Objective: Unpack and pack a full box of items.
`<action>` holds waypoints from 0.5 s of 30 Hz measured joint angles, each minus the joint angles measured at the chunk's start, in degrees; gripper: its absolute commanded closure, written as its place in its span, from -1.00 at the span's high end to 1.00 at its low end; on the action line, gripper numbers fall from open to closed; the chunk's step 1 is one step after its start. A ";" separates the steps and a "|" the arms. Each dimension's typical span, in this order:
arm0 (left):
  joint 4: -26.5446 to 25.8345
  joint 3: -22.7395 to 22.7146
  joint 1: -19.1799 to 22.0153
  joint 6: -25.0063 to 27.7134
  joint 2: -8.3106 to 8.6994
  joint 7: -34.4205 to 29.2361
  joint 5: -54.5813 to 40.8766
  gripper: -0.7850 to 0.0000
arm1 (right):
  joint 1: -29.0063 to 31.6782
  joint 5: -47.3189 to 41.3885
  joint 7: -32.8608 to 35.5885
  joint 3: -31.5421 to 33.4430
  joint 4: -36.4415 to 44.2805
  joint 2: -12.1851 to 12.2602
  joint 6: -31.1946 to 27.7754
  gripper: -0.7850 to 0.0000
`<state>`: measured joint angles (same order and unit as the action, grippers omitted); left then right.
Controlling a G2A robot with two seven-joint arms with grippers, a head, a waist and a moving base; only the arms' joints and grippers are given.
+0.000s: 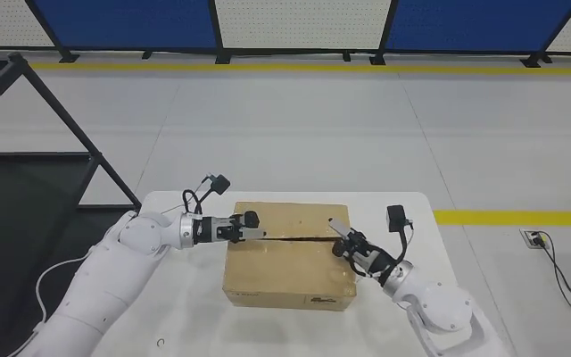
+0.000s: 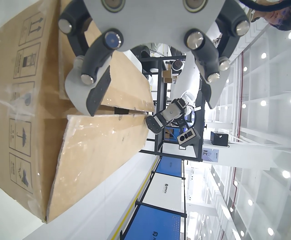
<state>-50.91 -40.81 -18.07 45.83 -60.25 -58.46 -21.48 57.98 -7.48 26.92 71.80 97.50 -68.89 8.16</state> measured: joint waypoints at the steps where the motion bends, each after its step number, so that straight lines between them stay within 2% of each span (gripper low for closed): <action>1: 0.06 0.15 0.08 0.00 0.04 -0.01 -0.07 1.00 | -0.26 -0.42 -0.22 -0.20 -0.43 -0.10 -0.62 1.00; 5: 0.19 0.78 0.40 -0.08 0.20 -0.08 -0.29 1.00 | -1.15 -1.13 -0.86 -0.51 -2.16 -0.33 -1.48 1.00; 15: 0.55 1.81 1.16 0.54 0.53 0.52 -1.22 1.00 | -2.37 -0.49 -2.18 -1.17 -4.71 -0.67 1.14 1.00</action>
<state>-50.36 -39.00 -16.90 46.36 -59.72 -57.94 -22.71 55.61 -7.96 24.74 70.63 92.78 -69.56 9.30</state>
